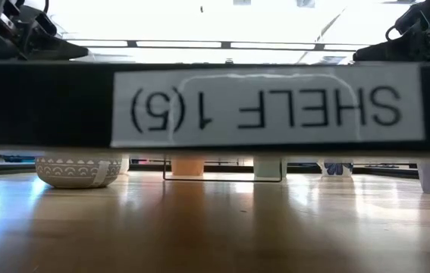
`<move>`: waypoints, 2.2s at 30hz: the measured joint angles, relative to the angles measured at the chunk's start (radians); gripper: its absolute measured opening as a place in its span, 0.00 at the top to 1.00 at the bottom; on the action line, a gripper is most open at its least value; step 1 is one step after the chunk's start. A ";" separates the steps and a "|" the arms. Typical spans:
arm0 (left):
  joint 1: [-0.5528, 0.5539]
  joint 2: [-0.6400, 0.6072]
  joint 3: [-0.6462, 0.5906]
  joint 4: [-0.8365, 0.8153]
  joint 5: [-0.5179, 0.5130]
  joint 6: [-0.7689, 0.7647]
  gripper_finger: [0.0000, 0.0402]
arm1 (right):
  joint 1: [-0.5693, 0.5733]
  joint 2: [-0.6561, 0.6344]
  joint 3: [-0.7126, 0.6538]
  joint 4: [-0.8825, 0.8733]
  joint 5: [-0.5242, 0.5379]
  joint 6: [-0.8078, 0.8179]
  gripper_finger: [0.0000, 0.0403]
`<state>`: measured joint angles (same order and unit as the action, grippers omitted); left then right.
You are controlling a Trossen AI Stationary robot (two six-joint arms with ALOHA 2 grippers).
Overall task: Place coffee mugs
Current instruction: Put the top blue patterned mug on the shelf
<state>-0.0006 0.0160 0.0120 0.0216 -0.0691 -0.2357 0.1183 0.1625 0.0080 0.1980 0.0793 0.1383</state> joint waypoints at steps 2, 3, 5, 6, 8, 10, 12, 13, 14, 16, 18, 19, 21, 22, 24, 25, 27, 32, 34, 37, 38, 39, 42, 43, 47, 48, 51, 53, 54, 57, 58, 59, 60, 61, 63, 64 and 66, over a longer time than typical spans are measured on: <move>0.000 0.000 0.000 0.005 -0.019 -0.034 0.55 | 0.000 0.000 0.000 0.000 0.000 -0.009 0.94; 0.000 0.000 0.000 0.012 -0.022 -0.055 0.55 | 0.000 0.000 0.000 0.000 0.001 -0.022 0.94; 0.000 0.000 0.000 0.031 -0.022 -0.110 0.55 | 0.000 0.000 0.000 0.000 0.000 -0.031 0.94; 0.000 0.000 0.000 0.045 -0.023 -0.145 0.55 | 0.000 0.000 0.000 0.000 0.000 -0.031 0.94; 0.000 0.000 0.000 0.083 -0.034 -0.223 0.55 | 0.000 0.000 0.000 0.000 0.000 -0.032 0.94; 0.000 0.000 0.000 0.124 -0.050 -0.286 0.55 | 0.000 0.000 0.000 0.000 0.001 -0.033 0.94; 0.000 0.000 0.000 0.157 -0.063 -0.309 0.55 | 0.000 0.000 0.000 0.000 0.005 -0.034 0.94; 0.000 0.000 0.000 0.169 -0.067 -0.310 0.55 | 0.000 0.000 0.000 0.000 0.006 -0.034 0.94; 0.000 0.000 0.000 0.174 -0.071 -0.310 0.55 | 0.000 0.000 0.000 0.001 0.006 -0.033 0.94; 0.000 0.000 0.000 0.174 -0.072 -0.310 0.55 | 0.000 0.000 0.000 0.001 0.006 -0.022 0.94; 0.000 0.000 0.000 0.173 -0.072 -0.309 0.55 | 0.000 0.000 0.000 -0.006 0.006 0.006 0.94; 0.000 0.000 0.000 0.170 -0.072 -0.299 0.55 | 0.000 0.000 0.000 -0.014 0.006 0.021 0.94; 0.000 0.000 0.000 0.161 -0.073 -0.261 0.55 | 0.000 0.000 0.000 -0.039 0.006 0.045 0.94; 0.000 0.001 0.000 0.161 -0.073 -0.235 0.55 | 0.000 0.000 0.000 -0.052 0.006 0.059 0.94; 0.000 0.000 0.000 0.159 -0.087 -0.184 0.55 | 0.000 0.001 0.000 -0.071 0.012 0.068 0.94; 0.000 0.000 0.000 0.157 -0.110 -0.163 0.55 | 0.000 0.001 0.000 -0.079 0.021 0.070 0.94; 0.000 0.000 0.000 0.158 -0.164 -0.132 0.55 | 0.000 0.001 0.000 -0.094 0.023 0.071 0.94; 0.000 0.000 0.000 0.166 -0.214 -0.067 0.55 | 0.000 0.002 0.000 -0.074 0.035 0.066 0.94; 0.000 0.000 0.000 0.166 -0.214 -0.075 0.55 | 0.000 0.002 0.001 -0.044 0.072 0.093 0.94; 0.000 0.000 0.000 0.192 -0.214 -0.100 0.55 | 0.000 0.002 0.026 -0.018 0.162 0.103 0.94; 0.000 0.000 0.000 0.217 -0.214 -0.104 0.55 | 0.000 0.003 0.047 -0.001 0.181 0.083 0.94; 0.000 0.000 0.000 0.248 -0.213 -0.107 0.55 | 0.000 0.001 0.072 0.007 0.190 0.058 0.94; 0.000 0.000 0.024 0.292 -0.181 -0.070 0.55 | -0.001 0.013 0.149 0.004 0.196 0.014 0.94; 0.000 0.001 0.039 0.292 -0.164 -0.049 0.55 | -0.001 0.024 0.178 -0.004 0.197 -0.002 0.94; 0.000 0.038 0.101 0.277 -0.147 0.011 0.55 | -0.001 0.109 0.325 -0.094 0.271 -0.066 0.94; 0.001 0.055 0.124 0.257 -0.147 0.024 0.55 | -0.001 0.142 0.366 -0.144 0.303 -0.070 0.94; 0.013 0.122 0.209 0.177 -0.154 0.057 0.55 | -0.001 0.249 0.508 -0.303 0.418 -0.075 0.94; 0.033 0.177 0.273 0.112 -0.162 0.082 0.55 | -0.002 0.318 0.611 -0.430 0.500 -0.066 0.94; 0.045 0.205 0.309 0.075 -0.166 0.095 0.55 | -0.006 0.352 0.664 -0.501 0.539 -0.057 0.94; 0.088 0.290 0.403 -0.041 -0.179 0.112 0.55 | -0.045 0.450 0.810 -0.716 0.605 -0.006 0.94; 0.104 0.316 0.431 -0.076 -0.181 0.115 0.55 | -0.065 0.480 0.853 -0.782 0.608 0.012 0.94; 0.120 0.340 0.455 -0.098 -0.180 0.114 0.55 | -0.088 0.508 0.892 -0.840 0.604 0.025 0.94; 0.136 0.365 0.477 -0.110 -0.180 0.107 0.55 | -0.116 0.538 0.931 -0.895 0.597 0.042 0.94; 0.151 0.387 0.498 -0.114 -0.175 0.093 0.55 | -0.144 0.565 0.966 -0.952 0.584 0.048 0.94; 0.179 0.422 0.527 -0.114 -0.164 0.055 0.55 | -0.209 0.616 1.028 -1.043 0.542 0.052 0.94; 0.191 0.438 0.539 -0.116 -0.159 0.043 0.55 | -0.243 0.639 1.054 -1.081 0.526 0.050 0.94; 0.213 0.467 0.556 -0.132 -0.154 0.027 0.55 | -0.322 0.681 1.099 -1.137 0.509 0.047 0.94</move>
<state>0.2120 0.4835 0.5684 -0.1109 -0.2230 -0.2087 -0.2039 0.8440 1.1069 -0.9389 0.5887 0.1851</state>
